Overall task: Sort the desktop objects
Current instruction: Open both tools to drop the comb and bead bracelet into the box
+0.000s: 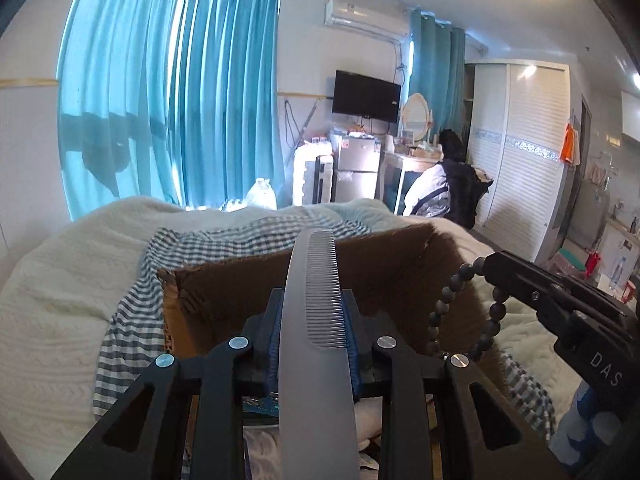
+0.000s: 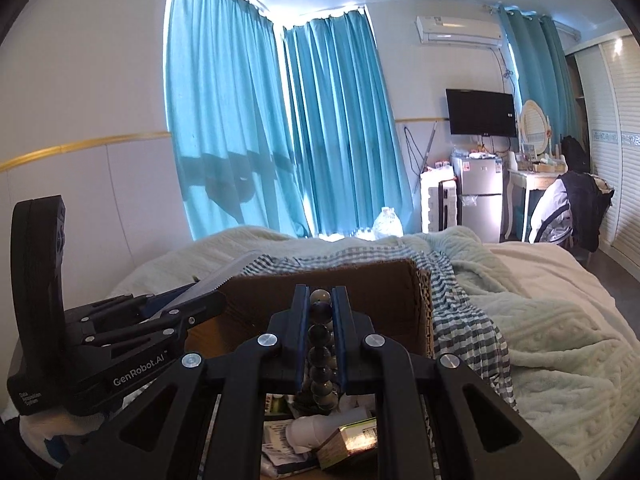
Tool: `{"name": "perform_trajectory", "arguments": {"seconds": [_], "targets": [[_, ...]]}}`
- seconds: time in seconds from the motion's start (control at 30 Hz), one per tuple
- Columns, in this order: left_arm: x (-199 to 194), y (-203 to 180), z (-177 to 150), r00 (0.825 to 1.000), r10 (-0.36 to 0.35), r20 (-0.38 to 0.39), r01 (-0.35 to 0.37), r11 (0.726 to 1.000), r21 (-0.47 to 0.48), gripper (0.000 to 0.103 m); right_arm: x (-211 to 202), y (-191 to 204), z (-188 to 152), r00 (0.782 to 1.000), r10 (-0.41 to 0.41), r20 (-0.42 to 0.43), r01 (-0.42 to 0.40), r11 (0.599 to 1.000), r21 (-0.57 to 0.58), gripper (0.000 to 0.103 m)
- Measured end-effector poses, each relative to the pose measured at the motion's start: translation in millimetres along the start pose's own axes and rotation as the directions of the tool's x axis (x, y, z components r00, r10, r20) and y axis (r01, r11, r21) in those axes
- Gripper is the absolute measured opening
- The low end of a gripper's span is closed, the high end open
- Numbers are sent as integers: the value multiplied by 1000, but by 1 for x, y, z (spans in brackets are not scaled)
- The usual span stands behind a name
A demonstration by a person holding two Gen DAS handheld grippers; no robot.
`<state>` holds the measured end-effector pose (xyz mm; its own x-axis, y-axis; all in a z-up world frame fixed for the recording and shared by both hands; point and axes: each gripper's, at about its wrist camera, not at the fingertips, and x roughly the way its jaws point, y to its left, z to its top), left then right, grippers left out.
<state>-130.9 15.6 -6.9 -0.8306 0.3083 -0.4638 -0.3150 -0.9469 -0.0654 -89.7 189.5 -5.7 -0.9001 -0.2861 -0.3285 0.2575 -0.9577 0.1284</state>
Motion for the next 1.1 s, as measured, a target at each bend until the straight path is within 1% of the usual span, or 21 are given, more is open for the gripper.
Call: {"name": "perform_trajectory", "arguments": {"seconds": [0.03,0.1,0.17,0.2,0.23,0.3,0.37,0.47,0.5,0.53,0.57,0.6,0.67,0.7,0.73,0.77,0.8,0.83,0.87,0.97,1.1], "targets": [[6,1,-3,1000,2,-14,-2,1000,-5,27,7,-3,-3,1000,-2,-12,2,1000,4,11],[20,6,-10,999,-5,-52,4,1000,-21,31,21,-6,-7,999,-8,-37,9,1000,15,11],[27,10,-15,998,1,-67,-3,999,-40,49,31,-10,-12,998,-26,-63,27,1000,16,11],[26,12,-18,998,5,-60,-8,999,-49,65,35,-11,-16,997,-39,-72,40,999,16,11],[24,14,-19,999,12,-47,-15,998,-57,70,37,-13,-18,996,-46,-78,48,999,18,12],[21,16,-21,999,20,-43,-23,998,-60,71,40,-15,-19,995,-57,-87,59,998,24,14],[15,17,-21,999,25,-41,-28,997,-71,74,37,-17,-18,995,-59,-81,62,997,34,29],[5,18,-19,999,29,-25,-31,996,-87,80,25,-16,-14,996,-60,-60,62,997,36,33],[0,19,-18,999,30,-19,-32,995,-92,88,20,-12,-13,997,-62,-50,64,997,33,36],[-7,19,-17,999,37,-6,-37,994,-99,96,15,-11,-11,997,-66,-39,67,997,34,45],[-11,21,-14,999,43,7,-42,993,-106,97,9,-10,-10,997,-68,-24,69,997,40,55],[-20,21,-14,998,48,28,-45,992,-114,98,2,-10,-9,998,-66,-10,67,997,46,58],[-31,20,-11,998,54,44,-48,992,-118,99,-11,-8,-8,998,-66,8,65,997,50,65],[-37,20,-9,997,57,50,-50,991,-120,103,-17,-7,-8,997,-69,17,68,996,50,68],[-42,22,-7,996,61,61,-53,991,-126,103,-25,-6,-7,997,-71,31,70,996,50,76],[-49,22,-6,995,70,74,-59,989,-133,103,-30,-4,-7,997,-69,40,67,997,49,80],[-55,22,-4,994,77,84,-64,988,-139,103,-37,-2,-6,997,-63,50,61,997,46,81],[-61,22,-2,993,79,92,-65,988,-142,103,-43,1,-5,997,-59,59,56,997,44,86],[-67,21,0,992,79,100,-64,988,-144,103,-49,2,-5,996,-57,68,54,998,44,93],[-84,17,2,989,82,122,-65,989,-135,103,-69,5,-7,994,-44,102,39,998,52,102],[-103,9,-2,983,108,150,-90,989,-120,103,-85,7,-11,992,-57,108,52,997,53,103]]}}
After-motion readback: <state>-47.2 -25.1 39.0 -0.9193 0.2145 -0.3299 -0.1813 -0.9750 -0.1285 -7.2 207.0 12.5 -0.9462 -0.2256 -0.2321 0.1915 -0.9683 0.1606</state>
